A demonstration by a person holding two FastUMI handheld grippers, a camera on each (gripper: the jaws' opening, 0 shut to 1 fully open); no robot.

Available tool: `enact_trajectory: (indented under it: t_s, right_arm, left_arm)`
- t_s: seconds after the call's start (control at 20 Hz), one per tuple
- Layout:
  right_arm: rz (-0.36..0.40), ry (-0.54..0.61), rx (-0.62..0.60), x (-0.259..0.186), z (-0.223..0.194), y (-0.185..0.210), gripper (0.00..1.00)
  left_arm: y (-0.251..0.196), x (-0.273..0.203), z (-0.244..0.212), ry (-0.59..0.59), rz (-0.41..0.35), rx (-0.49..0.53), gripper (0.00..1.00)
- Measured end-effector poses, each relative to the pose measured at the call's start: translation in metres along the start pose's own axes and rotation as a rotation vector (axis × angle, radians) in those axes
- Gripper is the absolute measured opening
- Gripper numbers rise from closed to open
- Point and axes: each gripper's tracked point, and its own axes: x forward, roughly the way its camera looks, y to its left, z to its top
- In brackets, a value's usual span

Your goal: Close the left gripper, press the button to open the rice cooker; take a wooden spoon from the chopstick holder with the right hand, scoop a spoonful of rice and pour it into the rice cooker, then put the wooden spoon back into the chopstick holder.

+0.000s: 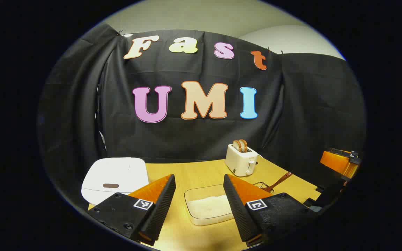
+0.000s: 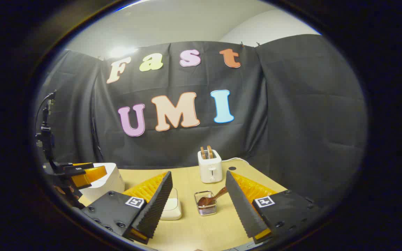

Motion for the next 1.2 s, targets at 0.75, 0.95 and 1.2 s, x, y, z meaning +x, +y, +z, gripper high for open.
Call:
enact_trajectory:
  t_s: [0.75, 0.95, 1.2]
  right_arm:
    - [-0.009, 0.020, 0.001, -0.004, -0.004, 0.000, 0.96]
    - [-0.007, 0.035, 0.010, -0.004, -0.009, 0.001, 0.96]
    - [-0.003, 0.034, 0.009, -0.001, -0.007, 0.003, 0.96]
  left_arm:
    - [0.010, -0.001, -0.003, -0.002, 0.002, -0.024, 0.89]
    - [0.011, -0.004, -0.004, 0.000, -0.001, -0.023, 0.89]
    - [0.021, -0.007, -0.007, 0.011, 0.016, -0.029, 0.88]
